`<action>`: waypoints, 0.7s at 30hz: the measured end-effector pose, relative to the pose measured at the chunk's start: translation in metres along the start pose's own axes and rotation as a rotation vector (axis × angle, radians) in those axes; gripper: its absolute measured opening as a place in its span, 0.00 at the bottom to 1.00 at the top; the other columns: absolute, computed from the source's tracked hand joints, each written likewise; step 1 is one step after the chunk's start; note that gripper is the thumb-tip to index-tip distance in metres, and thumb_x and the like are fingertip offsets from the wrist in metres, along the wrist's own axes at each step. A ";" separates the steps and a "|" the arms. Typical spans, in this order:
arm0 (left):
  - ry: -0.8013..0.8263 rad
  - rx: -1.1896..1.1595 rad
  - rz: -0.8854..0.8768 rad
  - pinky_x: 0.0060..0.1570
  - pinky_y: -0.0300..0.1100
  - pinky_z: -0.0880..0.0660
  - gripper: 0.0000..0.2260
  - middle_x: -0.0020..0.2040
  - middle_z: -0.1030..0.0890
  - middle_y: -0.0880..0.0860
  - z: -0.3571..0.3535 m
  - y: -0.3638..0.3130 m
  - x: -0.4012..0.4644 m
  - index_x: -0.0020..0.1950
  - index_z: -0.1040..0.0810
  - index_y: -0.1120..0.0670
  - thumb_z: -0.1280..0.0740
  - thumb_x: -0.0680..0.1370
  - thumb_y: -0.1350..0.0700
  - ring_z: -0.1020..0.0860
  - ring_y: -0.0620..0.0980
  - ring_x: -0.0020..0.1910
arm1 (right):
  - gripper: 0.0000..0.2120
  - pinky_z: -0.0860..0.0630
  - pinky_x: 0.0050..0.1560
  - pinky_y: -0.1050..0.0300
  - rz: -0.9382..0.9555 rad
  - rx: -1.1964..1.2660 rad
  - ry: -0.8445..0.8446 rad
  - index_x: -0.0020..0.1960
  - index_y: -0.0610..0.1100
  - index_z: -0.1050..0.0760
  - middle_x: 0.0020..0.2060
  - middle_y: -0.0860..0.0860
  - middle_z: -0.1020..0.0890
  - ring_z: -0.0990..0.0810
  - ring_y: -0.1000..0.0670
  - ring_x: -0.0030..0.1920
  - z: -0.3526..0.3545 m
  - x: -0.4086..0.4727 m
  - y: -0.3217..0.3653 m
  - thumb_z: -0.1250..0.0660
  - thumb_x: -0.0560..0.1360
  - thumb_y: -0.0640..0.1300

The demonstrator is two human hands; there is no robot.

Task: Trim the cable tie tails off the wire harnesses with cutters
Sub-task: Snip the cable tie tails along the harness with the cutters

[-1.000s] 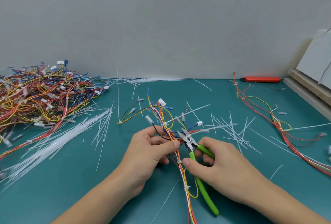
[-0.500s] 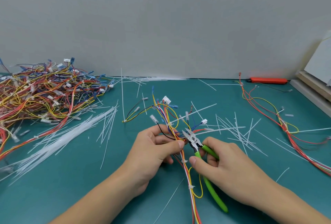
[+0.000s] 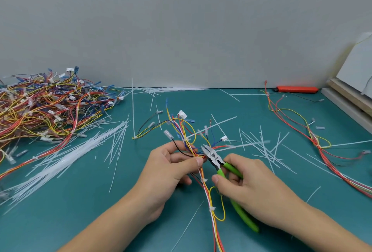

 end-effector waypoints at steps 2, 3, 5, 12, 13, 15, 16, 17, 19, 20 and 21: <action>0.007 -0.004 -0.008 0.31 0.38 0.26 0.09 0.47 0.13 0.60 -0.001 -0.001 0.000 0.45 0.16 0.49 0.22 0.68 0.57 0.18 0.51 0.39 | 0.18 0.33 0.32 0.60 -0.012 -0.006 -0.009 0.42 0.54 0.27 0.28 0.54 0.25 0.30 0.55 0.28 0.001 -0.002 0.000 0.31 0.71 0.67; 0.008 -0.004 -0.009 0.31 0.38 0.26 0.09 0.47 0.13 0.60 -0.001 -0.001 0.000 0.45 0.15 0.47 0.22 0.68 0.57 0.18 0.51 0.39 | 0.20 0.33 0.32 0.61 -0.016 -0.011 -0.012 0.43 0.54 0.27 0.28 0.55 0.24 0.30 0.55 0.28 0.001 -0.003 0.000 0.33 0.69 0.70; 0.010 0.001 -0.008 0.31 0.38 0.26 0.09 0.47 0.13 0.60 -0.001 -0.001 0.000 0.45 0.15 0.47 0.22 0.68 0.56 0.18 0.51 0.39 | 0.22 0.32 0.33 0.60 -0.019 -0.015 -0.021 0.43 0.54 0.27 0.28 0.55 0.24 0.29 0.55 0.28 0.001 -0.003 0.001 0.36 0.67 0.73; 0.009 -0.014 -0.005 0.30 0.38 0.26 0.09 0.45 0.14 0.62 0.000 -0.001 0.000 0.45 0.16 0.50 0.22 0.67 0.57 0.18 0.51 0.37 | 0.22 0.30 0.33 0.57 -0.020 -0.005 -0.023 0.44 0.55 0.27 0.28 0.56 0.24 0.29 0.55 0.28 0.002 -0.002 -0.001 0.35 0.67 0.74; 0.010 -0.014 -0.004 0.30 0.38 0.27 0.09 0.45 0.14 0.62 -0.001 -0.001 0.000 0.45 0.16 0.50 0.22 0.67 0.57 0.19 0.52 0.37 | 0.22 0.30 0.33 0.57 -0.020 -0.007 -0.022 0.44 0.56 0.27 0.28 0.56 0.24 0.28 0.55 0.28 0.002 -0.002 -0.001 0.35 0.67 0.74; 0.010 -0.014 -0.004 0.30 0.38 0.27 0.09 0.45 0.14 0.63 -0.001 -0.001 -0.001 0.45 0.16 0.50 0.22 0.67 0.57 0.19 0.52 0.37 | 0.22 0.30 0.34 0.57 -0.022 -0.011 -0.021 0.44 0.56 0.27 0.28 0.56 0.24 0.28 0.55 0.28 0.002 -0.002 -0.002 0.36 0.67 0.74; 0.010 -0.015 -0.005 0.30 0.38 0.27 0.09 0.45 0.14 0.63 -0.001 -0.001 -0.001 0.45 0.16 0.50 0.22 0.67 0.57 0.19 0.52 0.37 | 0.22 0.29 0.34 0.56 -0.023 -0.013 -0.020 0.44 0.56 0.28 0.29 0.57 0.23 0.28 0.55 0.28 0.001 -0.002 -0.002 0.36 0.67 0.74; 0.009 -0.015 -0.005 0.30 0.38 0.27 0.09 0.45 0.14 0.63 -0.001 -0.001 -0.001 0.45 0.16 0.50 0.22 0.67 0.57 0.19 0.52 0.37 | 0.22 0.29 0.34 0.56 -0.024 -0.017 -0.019 0.44 0.56 0.28 0.29 0.57 0.23 0.28 0.55 0.29 0.001 -0.002 -0.003 0.36 0.68 0.74; 0.010 -0.015 -0.003 0.30 0.38 0.27 0.09 0.46 0.14 0.63 -0.001 -0.001 -0.001 0.45 0.16 0.50 0.22 0.67 0.57 0.19 0.52 0.38 | 0.21 0.29 0.34 0.57 -0.022 -0.029 -0.017 0.44 0.56 0.28 0.30 0.58 0.23 0.27 0.55 0.29 0.001 -0.002 -0.003 0.36 0.68 0.74; 0.010 -0.014 -0.003 0.30 0.38 0.27 0.09 0.46 0.14 0.63 -0.001 -0.001 0.000 0.45 0.15 0.49 0.22 0.67 0.57 0.19 0.51 0.38 | 0.21 0.29 0.34 0.57 -0.020 -0.033 -0.017 0.44 0.56 0.28 0.30 0.58 0.23 0.27 0.55 0.29 0.000 -0.002 -0.003 0.37 0.68 0.74; 0.010 -0.011 -0.001 0.30 0.38 0.27 0.09 0.47 0.14 0.63 -0.001 0.000 0.000 0.44 0.15 0.49 0.22 0.67 0.57 0.19 0.51 0.38 | 0.21 0.30 0.33 0.58 -0.020 -0.036 -0.017 0.44 0.56 0.28 0.30 0.58 0.23 0.27 0.55 0.30 0.000 -0.002 -0.003 0.37 0.69 0.73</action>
Point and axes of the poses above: each hand's wrist, its own x-axis towards the middle knuckle, its own z-axis out of the back of the hand, y = z × x, the point moved 9 cm from there along x, towards the middle knuckle
